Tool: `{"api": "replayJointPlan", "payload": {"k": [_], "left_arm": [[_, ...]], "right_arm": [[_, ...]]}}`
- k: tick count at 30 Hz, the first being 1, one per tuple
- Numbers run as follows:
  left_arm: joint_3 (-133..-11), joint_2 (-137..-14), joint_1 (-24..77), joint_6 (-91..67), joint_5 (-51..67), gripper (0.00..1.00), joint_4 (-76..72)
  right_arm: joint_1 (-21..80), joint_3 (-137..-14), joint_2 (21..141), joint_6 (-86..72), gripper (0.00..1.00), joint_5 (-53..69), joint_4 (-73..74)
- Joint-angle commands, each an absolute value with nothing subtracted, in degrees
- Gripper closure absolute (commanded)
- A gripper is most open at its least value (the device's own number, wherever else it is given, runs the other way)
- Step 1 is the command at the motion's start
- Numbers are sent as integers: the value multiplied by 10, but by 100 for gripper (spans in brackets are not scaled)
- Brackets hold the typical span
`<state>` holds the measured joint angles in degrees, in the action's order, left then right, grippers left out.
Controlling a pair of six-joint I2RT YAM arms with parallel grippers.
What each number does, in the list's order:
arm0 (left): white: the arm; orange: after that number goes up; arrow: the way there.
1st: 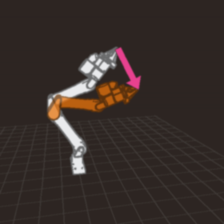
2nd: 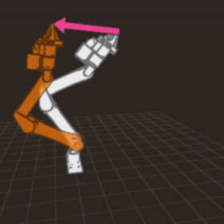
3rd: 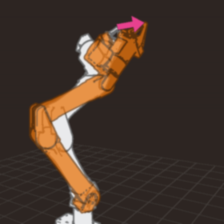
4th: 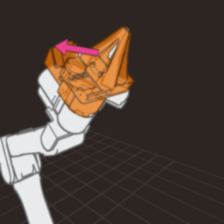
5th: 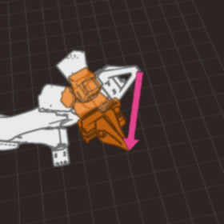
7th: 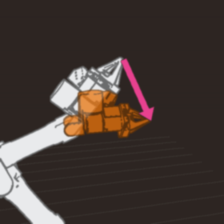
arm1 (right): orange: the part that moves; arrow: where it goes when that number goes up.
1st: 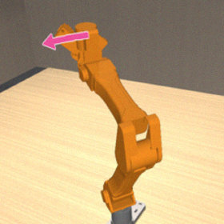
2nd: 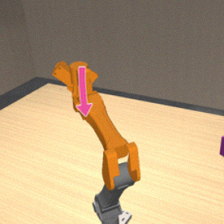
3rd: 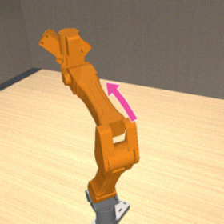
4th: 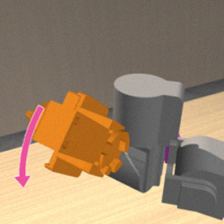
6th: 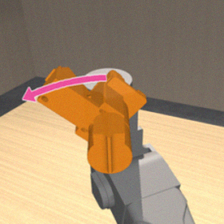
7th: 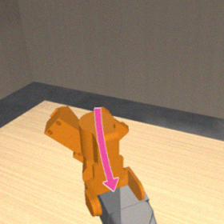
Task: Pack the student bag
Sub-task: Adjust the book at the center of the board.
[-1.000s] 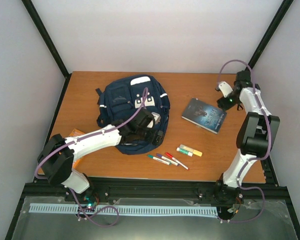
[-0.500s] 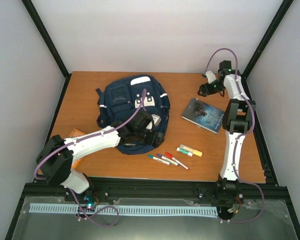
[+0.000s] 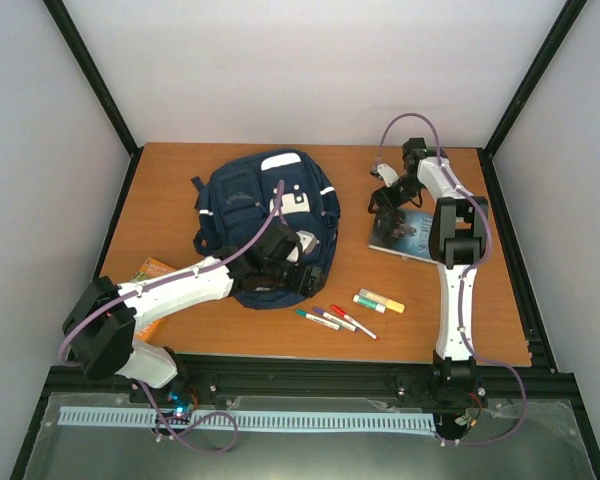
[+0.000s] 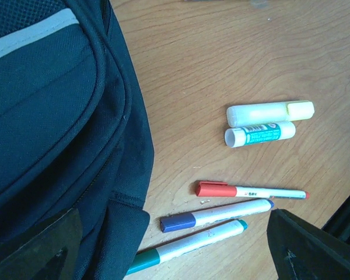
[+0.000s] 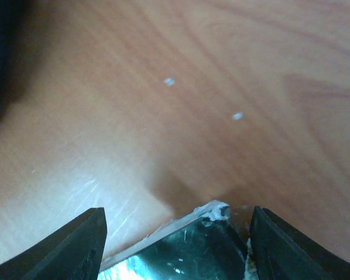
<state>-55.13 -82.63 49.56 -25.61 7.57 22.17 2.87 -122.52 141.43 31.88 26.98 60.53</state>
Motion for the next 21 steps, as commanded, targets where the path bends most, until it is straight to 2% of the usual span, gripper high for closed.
{"api": "replayJointPlan", "payload": {"k": [1, 6, 16, 21], "left_arm": [[-547, -810, 497, -268, 74, 11, 204], [-545, -809, 496, -271, 77, 11, 203], [-545, -818, 497, -275, 70, 10, 200], [-576, -845, 497, -282, 58, 10, 207]], "right_arm": [[42, -1142, 1380, 365, 32, 268, 652], [47, -1052, 1323, 396, 36, 268, 648], [47, -759, 1138, 440, 36, 240, 607], [31, -712, 1053, 454, 35, 253, 658]]}}
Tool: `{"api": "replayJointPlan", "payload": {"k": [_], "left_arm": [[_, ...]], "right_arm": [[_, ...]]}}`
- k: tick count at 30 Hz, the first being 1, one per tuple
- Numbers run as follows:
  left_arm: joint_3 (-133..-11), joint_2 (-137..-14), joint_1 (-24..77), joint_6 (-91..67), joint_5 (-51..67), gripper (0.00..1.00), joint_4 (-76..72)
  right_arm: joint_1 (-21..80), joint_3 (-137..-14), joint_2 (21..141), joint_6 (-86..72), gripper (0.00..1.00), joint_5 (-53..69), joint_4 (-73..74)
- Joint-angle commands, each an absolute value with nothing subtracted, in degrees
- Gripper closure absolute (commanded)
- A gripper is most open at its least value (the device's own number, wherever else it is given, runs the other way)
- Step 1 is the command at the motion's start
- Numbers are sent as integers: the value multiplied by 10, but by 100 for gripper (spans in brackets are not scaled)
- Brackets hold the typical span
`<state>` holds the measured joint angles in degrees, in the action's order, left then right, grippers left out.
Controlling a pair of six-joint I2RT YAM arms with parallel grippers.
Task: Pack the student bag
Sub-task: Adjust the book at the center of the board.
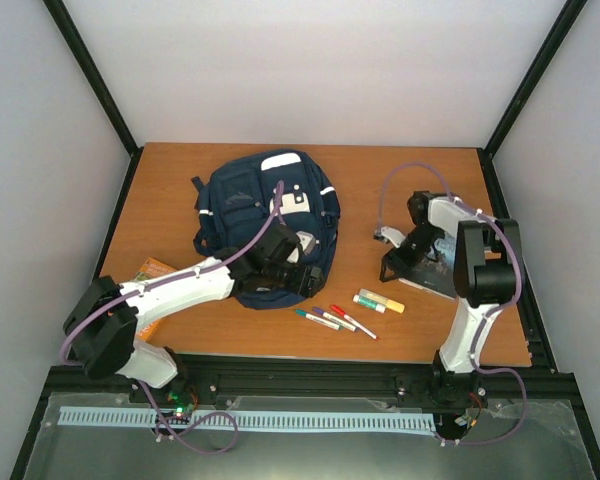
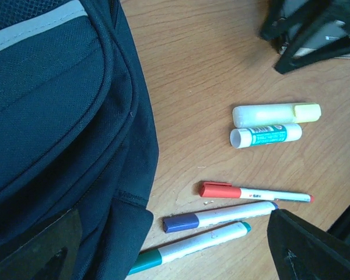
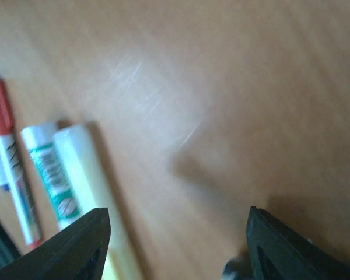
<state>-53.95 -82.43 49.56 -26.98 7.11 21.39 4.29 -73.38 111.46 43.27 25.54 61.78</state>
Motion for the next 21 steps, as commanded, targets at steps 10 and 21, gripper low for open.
{"api": "replayJointPlan", "payload": {"k": [10, 21], "left_arm": [[-739, -986, 497, -331, 71, 12, 221], [-998, -1236, 509, -395, 158, 15, 235]], "right_arm": [[-156, -745, 973, 356, 30, 266, 594], [-295, -738, 1054, 333, 30, 229, 528]]}}
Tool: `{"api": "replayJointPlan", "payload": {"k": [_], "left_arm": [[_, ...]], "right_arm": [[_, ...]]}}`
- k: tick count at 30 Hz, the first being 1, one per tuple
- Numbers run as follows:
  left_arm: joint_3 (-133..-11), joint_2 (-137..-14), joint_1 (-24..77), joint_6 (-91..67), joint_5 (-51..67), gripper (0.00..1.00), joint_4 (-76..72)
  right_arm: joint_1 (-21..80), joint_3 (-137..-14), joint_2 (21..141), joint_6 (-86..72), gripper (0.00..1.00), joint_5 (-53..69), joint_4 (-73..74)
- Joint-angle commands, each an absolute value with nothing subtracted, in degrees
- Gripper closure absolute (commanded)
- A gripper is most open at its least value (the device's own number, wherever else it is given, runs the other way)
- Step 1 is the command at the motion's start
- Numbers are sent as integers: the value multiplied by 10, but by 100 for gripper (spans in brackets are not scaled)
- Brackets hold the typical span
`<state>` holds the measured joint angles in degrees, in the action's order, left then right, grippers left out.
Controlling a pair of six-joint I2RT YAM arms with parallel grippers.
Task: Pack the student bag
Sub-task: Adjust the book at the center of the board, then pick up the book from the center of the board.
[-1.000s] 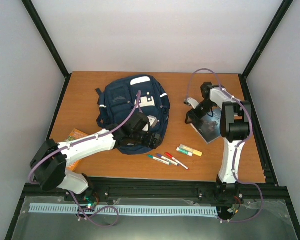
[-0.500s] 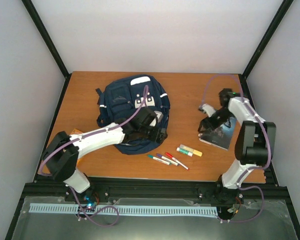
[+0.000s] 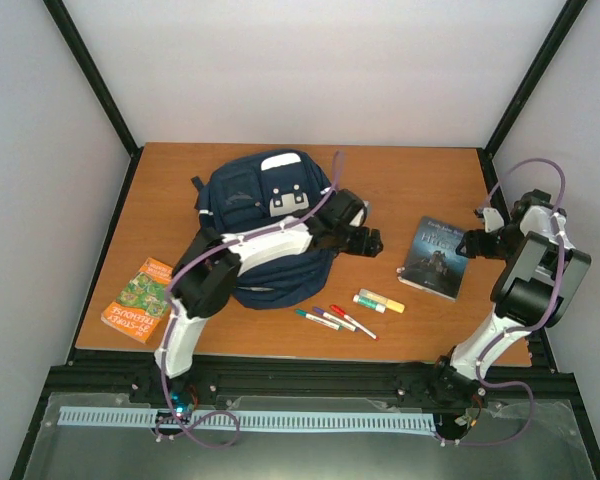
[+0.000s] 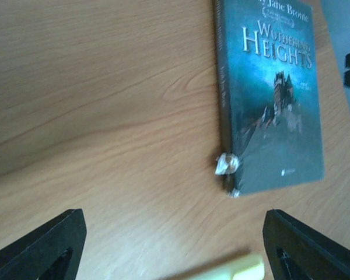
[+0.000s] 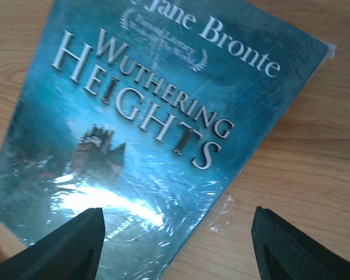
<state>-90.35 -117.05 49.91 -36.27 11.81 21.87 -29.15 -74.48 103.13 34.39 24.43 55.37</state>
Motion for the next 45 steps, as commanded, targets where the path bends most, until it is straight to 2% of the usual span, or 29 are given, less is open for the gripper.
{"api": "replayJointPlan", "payload": {"k": [1, 4, 9, 12, 16, 27, 34, 45], "left_arm": [[-1018, -1256, 510, -401, 162, 15, 237], [-1058, -1299, 511, -417, 169, 15, 241], [-1103, -1342, 511, -430, 171, 15, 241], [-1120, -1367, 510, -436, 174, 15, 244], [-1149, -1397, 511, -444, 191, 16, 250], [-1144, -1425, 510, -505, 277, 19, 198], [-1115, -1433, 511, -567, 339, 15, 148], [-1076, -1435, 511, -713, 381, 14, -91]], "right_arm": [[-295, -738, 1062, 333, 30, 228, 525], [-295, -735, 1083, 330, 31, 222, 515], [-295, -735, 1108, 323, 42, 235, 510], [-295, -737, 1121, 322, 52, 246, 512], [-287, -737, 1137, 323, 58, 254, 519], [-227, -701, 1145, 308, 58, 268, 509], [-212, -698, 1143, 289, 58, 285, 505], [-179, -670, 1149, 277, 58, 312, 498]]}}
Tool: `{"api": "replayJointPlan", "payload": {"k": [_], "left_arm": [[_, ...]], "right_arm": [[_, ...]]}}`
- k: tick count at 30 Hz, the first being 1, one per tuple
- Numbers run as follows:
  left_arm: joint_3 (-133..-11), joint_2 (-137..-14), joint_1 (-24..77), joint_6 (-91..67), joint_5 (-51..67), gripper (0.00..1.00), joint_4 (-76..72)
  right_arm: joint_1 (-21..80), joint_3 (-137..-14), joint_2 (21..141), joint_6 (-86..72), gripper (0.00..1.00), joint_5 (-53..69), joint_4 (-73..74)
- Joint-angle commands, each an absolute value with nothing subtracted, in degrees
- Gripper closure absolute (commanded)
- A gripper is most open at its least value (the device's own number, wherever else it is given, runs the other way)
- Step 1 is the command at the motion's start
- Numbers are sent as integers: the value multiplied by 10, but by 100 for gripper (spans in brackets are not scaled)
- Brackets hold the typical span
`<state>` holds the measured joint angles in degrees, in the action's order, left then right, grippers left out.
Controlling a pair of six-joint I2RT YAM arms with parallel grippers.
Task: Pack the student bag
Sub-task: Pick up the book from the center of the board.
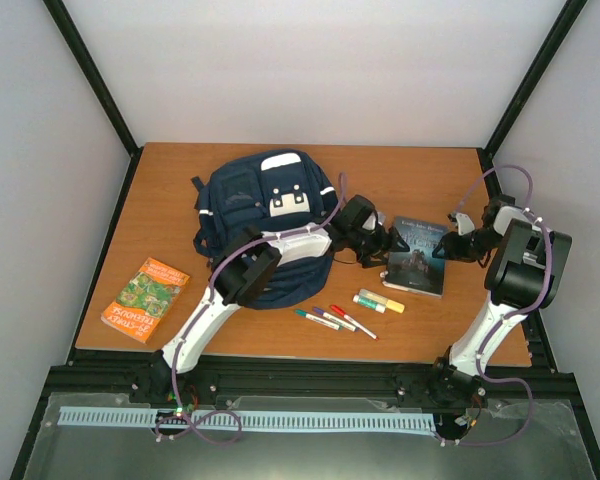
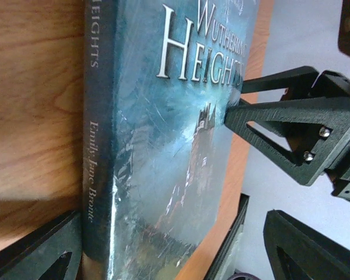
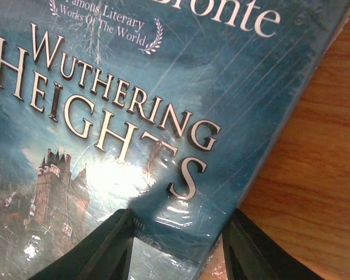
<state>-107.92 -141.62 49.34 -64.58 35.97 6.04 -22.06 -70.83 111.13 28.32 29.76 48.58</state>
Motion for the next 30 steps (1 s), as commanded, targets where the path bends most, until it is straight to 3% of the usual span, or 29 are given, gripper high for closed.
{"api": "replayJointPlan", "payload": {"k": [1, 8, 25, 30], "left_arm": [[-1073, -1432, 511, -724, 381, 14, -115], [-1040, -1398, 511, -748, 383, 25, -228], [-1014, -1392, 512, -754, 393, 62, -247], [-990, -1374, 512, -755, 393, 75, -276]], "right_arm": [[-178, -669, 1151, 276, 58, 319, 500], [-178, -662, 1154, 274, 57, 344, 500], [-178, -650, 1148, 272, 55, 361, 496], [-179, -647, 1142, 274, 50, 374, 494]]}}
